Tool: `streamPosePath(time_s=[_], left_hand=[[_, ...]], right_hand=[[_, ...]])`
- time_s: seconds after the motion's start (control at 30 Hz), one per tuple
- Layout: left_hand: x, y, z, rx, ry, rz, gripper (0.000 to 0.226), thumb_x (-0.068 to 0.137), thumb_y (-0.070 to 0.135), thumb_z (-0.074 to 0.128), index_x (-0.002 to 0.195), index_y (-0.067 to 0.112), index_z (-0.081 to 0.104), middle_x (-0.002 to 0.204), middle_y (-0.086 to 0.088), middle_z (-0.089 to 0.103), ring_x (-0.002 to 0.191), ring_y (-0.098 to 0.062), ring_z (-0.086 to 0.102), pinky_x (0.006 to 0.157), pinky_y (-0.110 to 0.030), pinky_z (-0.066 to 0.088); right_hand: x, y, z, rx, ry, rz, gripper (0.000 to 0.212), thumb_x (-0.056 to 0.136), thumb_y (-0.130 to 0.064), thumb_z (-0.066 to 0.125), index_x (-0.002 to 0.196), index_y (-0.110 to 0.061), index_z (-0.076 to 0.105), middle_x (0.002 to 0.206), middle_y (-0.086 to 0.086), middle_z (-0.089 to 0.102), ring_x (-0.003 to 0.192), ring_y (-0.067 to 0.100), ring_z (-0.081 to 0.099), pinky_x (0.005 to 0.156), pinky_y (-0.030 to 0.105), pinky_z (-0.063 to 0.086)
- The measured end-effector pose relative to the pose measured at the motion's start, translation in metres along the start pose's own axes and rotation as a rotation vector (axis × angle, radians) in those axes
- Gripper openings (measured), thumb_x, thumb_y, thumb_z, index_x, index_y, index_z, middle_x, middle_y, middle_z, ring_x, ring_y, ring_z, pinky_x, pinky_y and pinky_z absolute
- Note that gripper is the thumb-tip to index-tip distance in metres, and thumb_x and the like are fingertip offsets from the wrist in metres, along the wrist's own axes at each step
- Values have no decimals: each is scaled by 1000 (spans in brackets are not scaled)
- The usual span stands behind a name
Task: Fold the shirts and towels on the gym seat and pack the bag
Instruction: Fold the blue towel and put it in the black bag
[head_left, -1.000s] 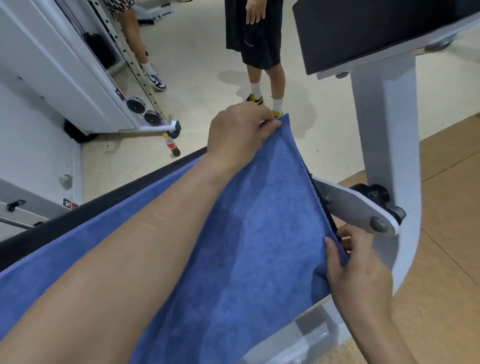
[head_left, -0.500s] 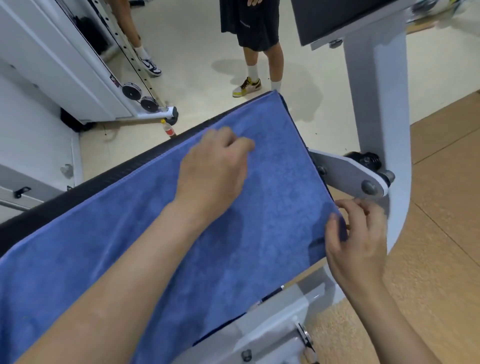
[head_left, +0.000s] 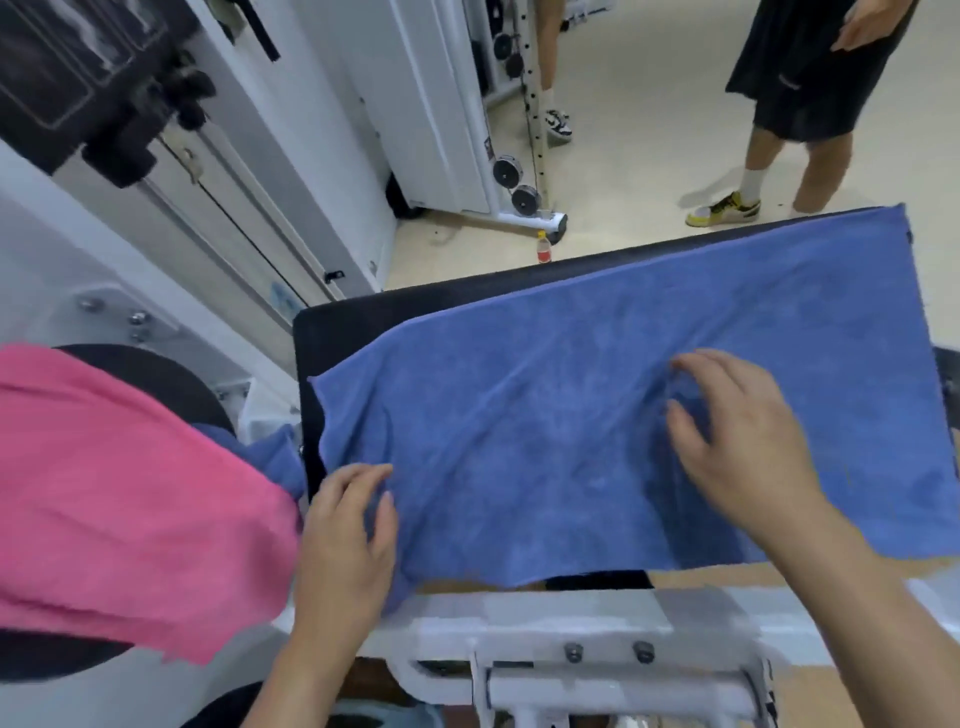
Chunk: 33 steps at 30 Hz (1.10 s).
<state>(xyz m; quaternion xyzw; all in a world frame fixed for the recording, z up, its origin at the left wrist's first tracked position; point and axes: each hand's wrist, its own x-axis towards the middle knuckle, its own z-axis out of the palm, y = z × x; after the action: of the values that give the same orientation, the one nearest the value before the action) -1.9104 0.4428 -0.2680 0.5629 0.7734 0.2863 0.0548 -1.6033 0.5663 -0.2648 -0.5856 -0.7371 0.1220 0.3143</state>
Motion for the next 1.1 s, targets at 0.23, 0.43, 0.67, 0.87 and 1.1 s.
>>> streamPosePath(time_s=[0.23,0.43,0.67,0.87,1.1], left_hand=[[21,-34,-18,-119,-27,-291,49,92,23,58,138,15,44,121,-2,56,96,-17,61,89,-38,49],[20,-49,-10,-139,-102,-316,35,88,18,63,121,14,56,107,1,56,88,-19,57,84,-35,48],[4,-68,-5,-41,-80,-362,36,89,21,62,123,16,50,118,1,51,111,-18,50,88,-27,41],[-15,-85,3,-111,-10,-424,27,83,30,71,72,22,47,73,8,49,71,-12,48,65,-29,37],[-32,-104,7,-493,11,-732,22,89,28,66,72,15,62,59,7,53,53,-6,48,57,-22,37]], right_hand=[[45,-128,63,96,-320,-348,39,91,-18,57,130,-14,56,136,-1,53,127,25,43,101,37,41],[83,-220,116,101,-472,-393,31,95,-16,43,120,-15,61,118,4,61,118,28,47,86,42,49],[108,-250,164,-355,-576,-587,21,89,-16,61,109,-12,57,112,8,55,104,27,48,71,33,38],[153,-257,155,160,-509,-312,6,89,-18,57,86,-13,56,81,3,56,81,28,53,65,32,37],[178,-267,173,17,-392,-389,19,86,-23,59,79,-5,61,81,10,62,79,30,56,57,31,34]])
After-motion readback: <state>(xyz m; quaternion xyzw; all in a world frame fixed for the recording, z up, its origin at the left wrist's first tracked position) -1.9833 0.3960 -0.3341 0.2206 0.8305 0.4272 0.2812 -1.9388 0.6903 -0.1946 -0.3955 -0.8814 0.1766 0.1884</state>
